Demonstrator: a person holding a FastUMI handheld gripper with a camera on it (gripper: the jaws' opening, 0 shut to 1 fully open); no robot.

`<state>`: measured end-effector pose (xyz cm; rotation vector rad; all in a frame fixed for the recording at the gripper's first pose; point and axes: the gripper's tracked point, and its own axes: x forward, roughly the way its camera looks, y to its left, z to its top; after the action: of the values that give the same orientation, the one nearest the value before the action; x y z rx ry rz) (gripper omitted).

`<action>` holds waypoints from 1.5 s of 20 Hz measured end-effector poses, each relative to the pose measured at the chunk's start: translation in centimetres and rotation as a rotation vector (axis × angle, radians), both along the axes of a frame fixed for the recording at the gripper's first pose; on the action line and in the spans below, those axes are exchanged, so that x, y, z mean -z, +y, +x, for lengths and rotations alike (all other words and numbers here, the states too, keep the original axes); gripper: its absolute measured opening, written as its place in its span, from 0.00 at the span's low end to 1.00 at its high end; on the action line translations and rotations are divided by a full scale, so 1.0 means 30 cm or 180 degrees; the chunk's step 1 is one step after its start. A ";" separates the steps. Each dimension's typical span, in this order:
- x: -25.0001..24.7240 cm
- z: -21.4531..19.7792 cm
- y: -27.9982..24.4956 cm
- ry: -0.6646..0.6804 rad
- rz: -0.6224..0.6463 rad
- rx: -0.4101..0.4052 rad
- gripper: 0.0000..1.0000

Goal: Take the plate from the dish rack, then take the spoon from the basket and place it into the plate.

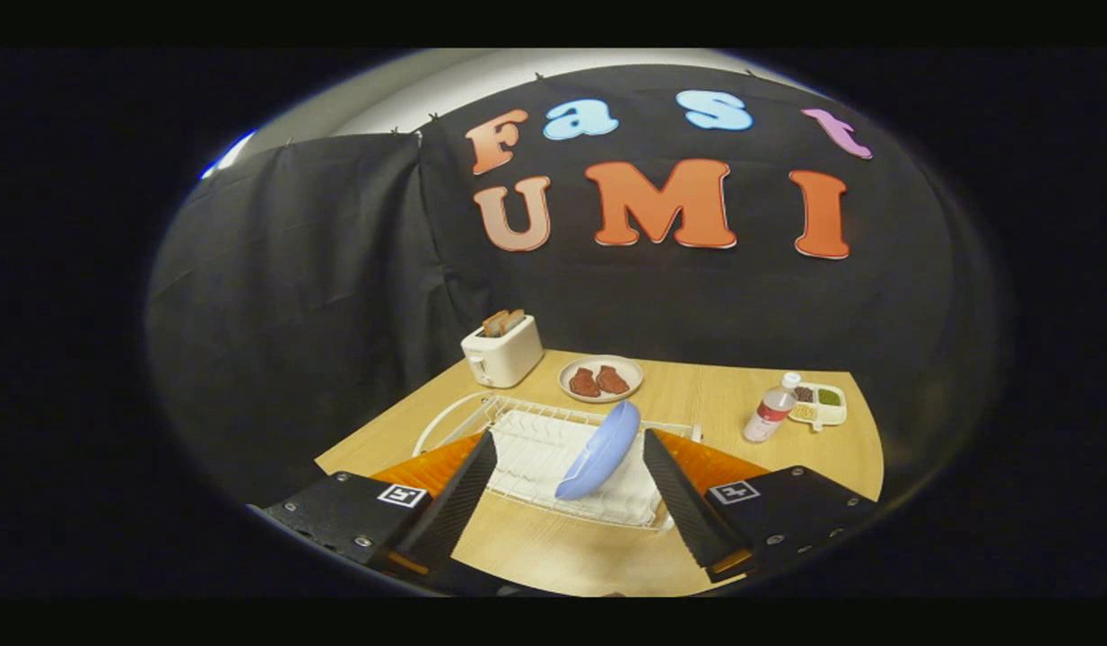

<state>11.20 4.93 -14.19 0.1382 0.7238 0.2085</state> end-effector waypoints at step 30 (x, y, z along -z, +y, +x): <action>0.541 0.270 -0.134 0.1622 -0.1340 0.0501 0.21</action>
<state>19.29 0.92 -30.41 -0.1608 1.2414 -0.1400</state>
